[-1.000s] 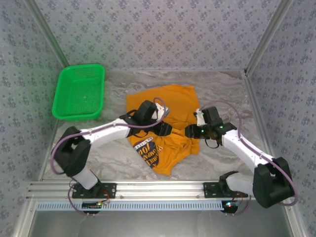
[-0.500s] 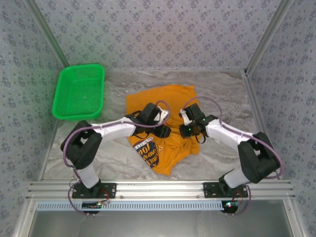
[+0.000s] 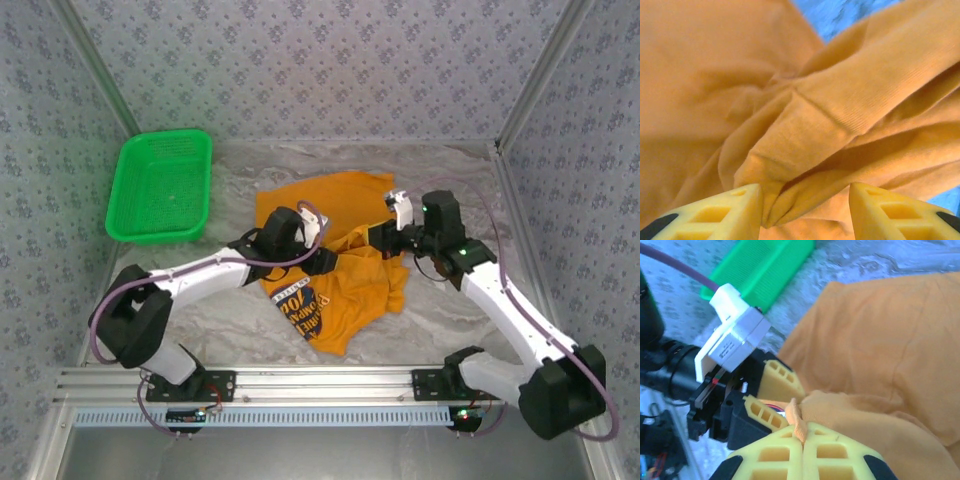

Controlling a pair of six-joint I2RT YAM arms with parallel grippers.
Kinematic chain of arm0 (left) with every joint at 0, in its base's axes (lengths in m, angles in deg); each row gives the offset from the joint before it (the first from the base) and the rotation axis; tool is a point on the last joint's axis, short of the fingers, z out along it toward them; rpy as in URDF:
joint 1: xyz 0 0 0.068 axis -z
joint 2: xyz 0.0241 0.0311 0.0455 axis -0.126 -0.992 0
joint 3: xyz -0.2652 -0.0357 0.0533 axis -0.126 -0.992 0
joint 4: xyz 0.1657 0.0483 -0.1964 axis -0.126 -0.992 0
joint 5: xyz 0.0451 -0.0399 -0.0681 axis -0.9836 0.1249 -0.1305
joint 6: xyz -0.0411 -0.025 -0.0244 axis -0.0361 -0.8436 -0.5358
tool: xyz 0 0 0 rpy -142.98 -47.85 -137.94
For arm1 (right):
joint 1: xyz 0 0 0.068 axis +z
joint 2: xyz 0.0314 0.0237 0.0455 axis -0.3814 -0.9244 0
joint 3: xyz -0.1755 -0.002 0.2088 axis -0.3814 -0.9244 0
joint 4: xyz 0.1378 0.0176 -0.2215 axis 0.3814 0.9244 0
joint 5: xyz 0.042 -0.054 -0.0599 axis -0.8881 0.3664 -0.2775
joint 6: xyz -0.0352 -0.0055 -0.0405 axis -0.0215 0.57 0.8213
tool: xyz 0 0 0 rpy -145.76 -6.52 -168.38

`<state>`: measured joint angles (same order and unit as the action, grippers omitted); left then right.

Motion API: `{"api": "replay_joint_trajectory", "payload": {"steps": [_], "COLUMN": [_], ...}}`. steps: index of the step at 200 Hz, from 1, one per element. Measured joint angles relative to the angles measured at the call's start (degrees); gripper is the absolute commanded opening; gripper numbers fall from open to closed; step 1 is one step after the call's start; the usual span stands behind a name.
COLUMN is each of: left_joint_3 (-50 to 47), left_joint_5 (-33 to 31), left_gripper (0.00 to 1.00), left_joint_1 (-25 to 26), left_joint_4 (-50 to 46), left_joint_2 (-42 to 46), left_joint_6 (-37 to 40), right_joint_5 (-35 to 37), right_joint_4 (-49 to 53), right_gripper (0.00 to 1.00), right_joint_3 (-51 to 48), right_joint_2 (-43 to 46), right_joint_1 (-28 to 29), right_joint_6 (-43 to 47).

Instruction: Fold the inside-out t-shirt

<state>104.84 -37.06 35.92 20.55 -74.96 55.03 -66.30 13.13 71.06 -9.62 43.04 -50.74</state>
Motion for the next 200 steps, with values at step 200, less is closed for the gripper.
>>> {"api": "replay_joint_trajectory", "payload": {"steps": [200], "left_joint_3": [1.8], "left_joint_5": [4.9], "left_gripper": [0.26], "left_joint_1": [2.0], "left_joint_4": [7.5], "left_joint_2": [-0.9], "left_joint_6": [12.4], "right_joint_5": [-10.9], "right_joint_4": [-1.1], "right_gripper": [0.0], "right_joint_3": [-1.1], "right_joint_2": [-2.3], "right_joint_1": [0.8], "right_joint_6": [-0.8]}}
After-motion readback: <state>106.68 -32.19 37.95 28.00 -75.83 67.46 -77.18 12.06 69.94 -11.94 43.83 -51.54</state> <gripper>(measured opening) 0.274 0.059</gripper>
